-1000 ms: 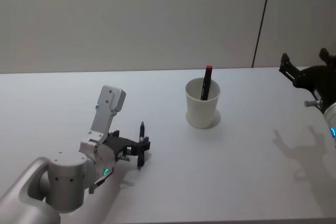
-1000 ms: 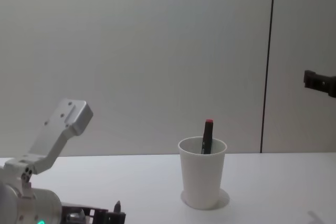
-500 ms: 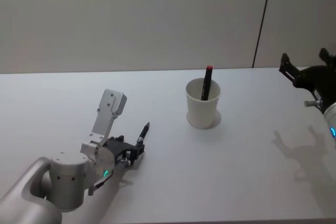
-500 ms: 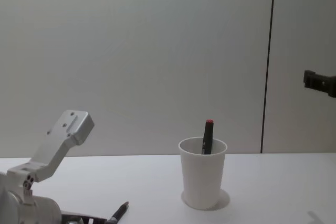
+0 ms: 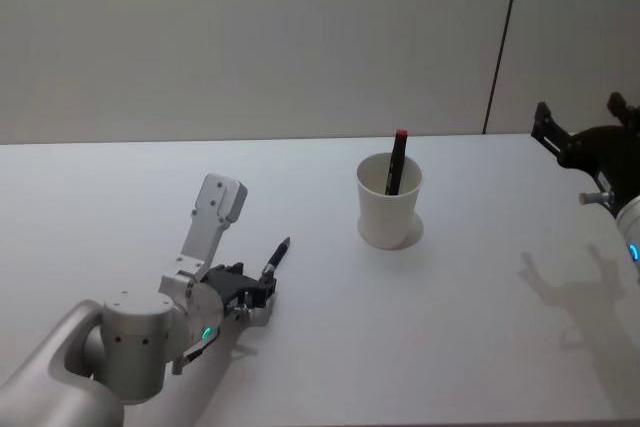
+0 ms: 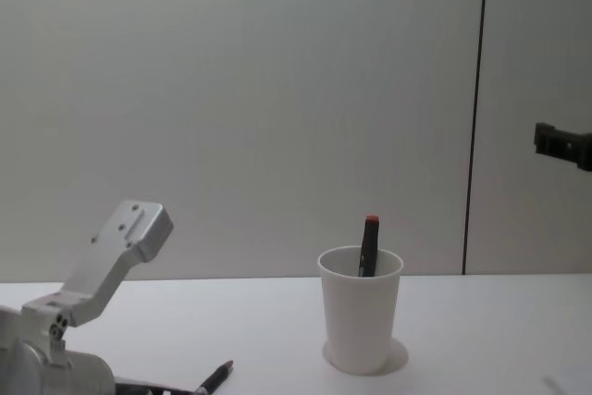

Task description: Place the pen into the pen holder.

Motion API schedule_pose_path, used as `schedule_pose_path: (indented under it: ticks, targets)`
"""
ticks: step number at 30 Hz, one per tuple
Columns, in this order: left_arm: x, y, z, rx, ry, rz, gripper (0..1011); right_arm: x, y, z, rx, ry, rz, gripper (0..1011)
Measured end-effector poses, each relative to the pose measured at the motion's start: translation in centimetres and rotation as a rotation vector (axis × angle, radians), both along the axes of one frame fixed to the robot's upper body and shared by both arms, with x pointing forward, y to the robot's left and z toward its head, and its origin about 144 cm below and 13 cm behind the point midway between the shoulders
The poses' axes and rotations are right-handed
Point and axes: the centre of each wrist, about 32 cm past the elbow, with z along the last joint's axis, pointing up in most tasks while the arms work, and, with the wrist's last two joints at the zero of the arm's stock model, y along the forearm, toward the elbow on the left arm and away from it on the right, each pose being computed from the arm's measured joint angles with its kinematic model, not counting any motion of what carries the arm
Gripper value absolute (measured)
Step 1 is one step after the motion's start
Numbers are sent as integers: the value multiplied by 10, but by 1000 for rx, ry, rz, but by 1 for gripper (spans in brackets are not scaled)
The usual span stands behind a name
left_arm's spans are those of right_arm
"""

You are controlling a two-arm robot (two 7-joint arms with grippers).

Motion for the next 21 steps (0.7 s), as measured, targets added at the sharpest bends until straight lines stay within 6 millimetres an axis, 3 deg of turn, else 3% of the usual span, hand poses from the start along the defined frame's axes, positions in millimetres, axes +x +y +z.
schedule_pose_path:
  ticks: [16, 19, 21]
  targets:
    - [-4, -8, -1, 23, -8, -16, 405, 0, 0, 0, 0, 0, 0, 1001]
    - [-4, -10, -1, 29, -11, -22, 264, 0, 0, 0, 0, 0, 0, 1001]
    - [-5, -11, -1, 31, -12, -25, 225, 0, 0, 0, 0, 0, 0, 1001]
